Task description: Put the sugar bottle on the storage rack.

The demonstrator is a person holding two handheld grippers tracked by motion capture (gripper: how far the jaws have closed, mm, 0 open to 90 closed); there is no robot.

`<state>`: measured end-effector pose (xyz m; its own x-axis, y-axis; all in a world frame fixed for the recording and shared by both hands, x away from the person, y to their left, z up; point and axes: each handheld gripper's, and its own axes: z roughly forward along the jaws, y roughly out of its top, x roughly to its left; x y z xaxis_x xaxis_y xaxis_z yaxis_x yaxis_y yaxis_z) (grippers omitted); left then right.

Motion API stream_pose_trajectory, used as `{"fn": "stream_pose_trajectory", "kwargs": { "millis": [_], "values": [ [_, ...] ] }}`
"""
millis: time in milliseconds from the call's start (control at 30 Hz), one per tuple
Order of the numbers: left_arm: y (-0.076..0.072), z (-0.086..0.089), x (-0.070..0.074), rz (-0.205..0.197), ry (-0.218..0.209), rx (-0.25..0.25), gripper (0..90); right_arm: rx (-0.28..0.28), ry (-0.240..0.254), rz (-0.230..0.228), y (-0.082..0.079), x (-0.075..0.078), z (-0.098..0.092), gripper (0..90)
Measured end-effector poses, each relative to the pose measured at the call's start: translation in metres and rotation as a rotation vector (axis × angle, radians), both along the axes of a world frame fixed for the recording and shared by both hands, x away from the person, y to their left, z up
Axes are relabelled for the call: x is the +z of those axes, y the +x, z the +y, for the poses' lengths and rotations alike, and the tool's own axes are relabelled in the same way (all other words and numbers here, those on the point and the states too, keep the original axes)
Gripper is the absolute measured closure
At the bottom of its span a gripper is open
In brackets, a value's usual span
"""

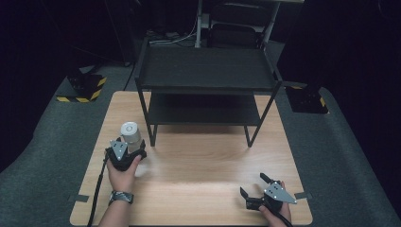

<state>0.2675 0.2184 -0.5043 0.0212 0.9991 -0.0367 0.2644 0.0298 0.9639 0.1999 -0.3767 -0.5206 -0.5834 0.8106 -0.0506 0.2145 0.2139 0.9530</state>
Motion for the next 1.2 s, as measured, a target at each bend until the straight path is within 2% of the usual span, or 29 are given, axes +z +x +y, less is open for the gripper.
{"fn": "stream_pose_trajectory", "kwargs": {
  "millis": [333, 500, 567, 633, 733, 800, 867, 1067, 1200],
  "values": [
    [0.010, -0.005, -0.004, -0.035, -0.028, 0.045, 22.4, -0.001, 0.001, -0.004, 0.000, -0.001, -0.001, 0.0],
    [0.009, -0.012, -0.008, -0.061, -0.011, 0.062, 29.6, -0.001, 0.001, -0.006, -0.001, -0.001, -0.001, 0.0],
    [0.009, -0.013, -0.010, -0.067, -0.015, 0.067, 29.6, -0.001, 0.001, -0.007, -0.001, -0.001, -0.001, 0.0],
    [0.008, -0.015, -0.011, -0.075, 0.002, 0.069, 30.1, -0.001, 0.001, -0.009, -0.001, -0.001, -0.001, 0.0],
    [0.007, -0.014, -0.012, -0.088, 0.015, 0.063, 30.5, 0.000, 0.001, -0.010, -0.001, -0.001, -0.001, 0.0],
    [0.006, -0.010, -0.013, -0.097, -0.009, 0.049, 30.5, 0.001, -0.001, -0.010, -0.001, -0.001, -0.001, 0.0],
    [0.006, -0.008, -0.013, -0.099, -0.012, 0.044, 30.6, 0.000, -0.004, -0.012, -0.001, -0.001, 0.000, 0.0],
    [0.002, -0.007, -0.012, -0.104, 0.029, 0.016, 30.7, -0.002, -0.004, -0.013, -0.001, -0.001, 0.000, 0.0],
    [-0.006, -0.003, -0.009, -0.135, 0.043, -0.005, 30.7, -0.003, -0.005, -0.014, -0.001, -0.001, 0.000, 0.0]
  ]
}}
